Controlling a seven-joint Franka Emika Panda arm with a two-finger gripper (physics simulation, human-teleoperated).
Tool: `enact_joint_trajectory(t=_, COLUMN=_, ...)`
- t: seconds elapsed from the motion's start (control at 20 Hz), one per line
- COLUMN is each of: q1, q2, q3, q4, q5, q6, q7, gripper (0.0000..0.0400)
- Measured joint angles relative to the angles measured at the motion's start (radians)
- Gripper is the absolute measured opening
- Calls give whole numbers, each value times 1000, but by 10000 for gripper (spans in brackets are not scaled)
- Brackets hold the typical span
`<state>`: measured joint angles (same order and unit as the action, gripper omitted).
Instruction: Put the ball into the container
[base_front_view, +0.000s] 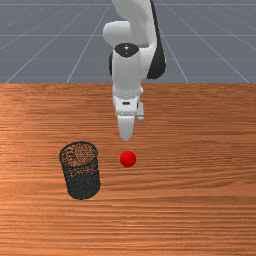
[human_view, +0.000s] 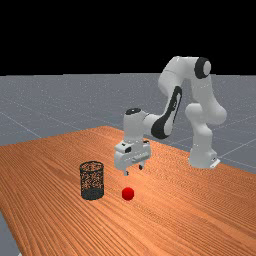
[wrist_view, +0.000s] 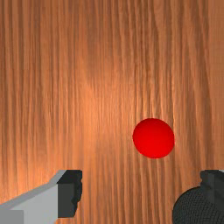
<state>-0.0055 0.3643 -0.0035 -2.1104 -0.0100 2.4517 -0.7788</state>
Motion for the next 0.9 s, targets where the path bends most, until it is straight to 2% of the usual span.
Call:
enact_joint_trajectory(t=0.05, q1=-10, q2=18, q3=10, q4=30, q5=21, q6=-14, q7=-20, gripper=400)
enact_joint_trajectory(t=0.2, q1=-13, q2=54, q3=12, q4=90, q5=26, q6=-38, q7=-24, gripper=400)
enact_joint_trajectory(t=0.3, q1=-3, q2=78, q3=3, q4=135, q5=6, q6=-94, q7=-6, gripper=400)
enact_joint_trajectory(t=0.45, q1=-3, q2=112, q3=3, q4=148, q5=6, q6=-79, q7=-5, gripper=400)
enact_joint_trajectory(t=0.7, q1=-5, q2=146, q3=5, q4=124, q5=3, q6=3, q7=-17, gripper=400)
enact_joint_trajectory(t=0.9, q1=-3, q2=183, q3=3, q4=146, q5=5, q6=-2, q7=-7, gripper=400)
